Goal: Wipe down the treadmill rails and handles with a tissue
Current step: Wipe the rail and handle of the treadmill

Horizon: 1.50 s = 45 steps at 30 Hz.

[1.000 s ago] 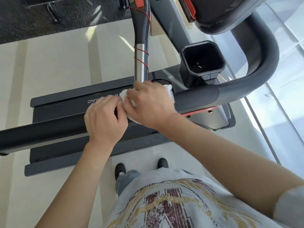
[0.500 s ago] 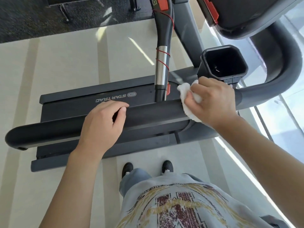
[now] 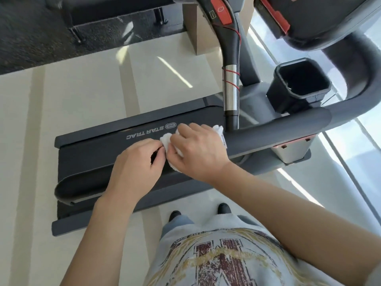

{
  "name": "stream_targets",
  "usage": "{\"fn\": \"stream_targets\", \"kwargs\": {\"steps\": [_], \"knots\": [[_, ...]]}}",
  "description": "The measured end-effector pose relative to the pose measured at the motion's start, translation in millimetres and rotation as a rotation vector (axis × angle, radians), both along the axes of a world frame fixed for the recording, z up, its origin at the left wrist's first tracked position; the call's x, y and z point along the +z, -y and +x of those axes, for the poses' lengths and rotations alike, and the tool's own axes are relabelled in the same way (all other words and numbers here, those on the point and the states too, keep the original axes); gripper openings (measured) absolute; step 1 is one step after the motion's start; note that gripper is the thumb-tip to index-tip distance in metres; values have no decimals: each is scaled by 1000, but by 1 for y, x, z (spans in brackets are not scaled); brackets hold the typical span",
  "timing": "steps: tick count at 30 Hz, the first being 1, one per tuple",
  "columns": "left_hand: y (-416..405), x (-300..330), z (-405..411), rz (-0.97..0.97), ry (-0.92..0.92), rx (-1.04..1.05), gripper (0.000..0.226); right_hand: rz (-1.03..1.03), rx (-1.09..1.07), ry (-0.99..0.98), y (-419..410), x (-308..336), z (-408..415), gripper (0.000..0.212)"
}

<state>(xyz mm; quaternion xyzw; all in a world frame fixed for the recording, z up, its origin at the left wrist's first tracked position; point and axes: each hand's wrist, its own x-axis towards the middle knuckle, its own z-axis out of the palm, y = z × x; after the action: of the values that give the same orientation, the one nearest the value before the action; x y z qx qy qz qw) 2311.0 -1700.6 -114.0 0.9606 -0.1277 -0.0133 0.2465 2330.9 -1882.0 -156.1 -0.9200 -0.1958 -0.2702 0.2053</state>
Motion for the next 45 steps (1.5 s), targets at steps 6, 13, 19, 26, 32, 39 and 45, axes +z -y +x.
{"fn": "stream_targets", "kwargs": {"steps": [6,13,19,26,32,39,45], "knots": [[6,2,20,4,-40,-150,28,10,-41,-8,11,3,-2,38],[87,10,45,-34,-75,-556,32,14,-430,62,115,4,-21,30],[162,8,55,16,-38,-733,45,126,-772,-78,181,3,-46,29],[224,5,59,0,-40,-760,31,211,-762,-29,191,-10,-55,27],[259,-6,60,18,-73,-704,58,329,-910,-41,285,-2,-26,27],[261,-7,59,83,-18,-653,54,230,-861,-172,320,11,-16,31],[260,-10,57,100,20,-581,51,199,-635,-187,303,10,-26,20]]}}
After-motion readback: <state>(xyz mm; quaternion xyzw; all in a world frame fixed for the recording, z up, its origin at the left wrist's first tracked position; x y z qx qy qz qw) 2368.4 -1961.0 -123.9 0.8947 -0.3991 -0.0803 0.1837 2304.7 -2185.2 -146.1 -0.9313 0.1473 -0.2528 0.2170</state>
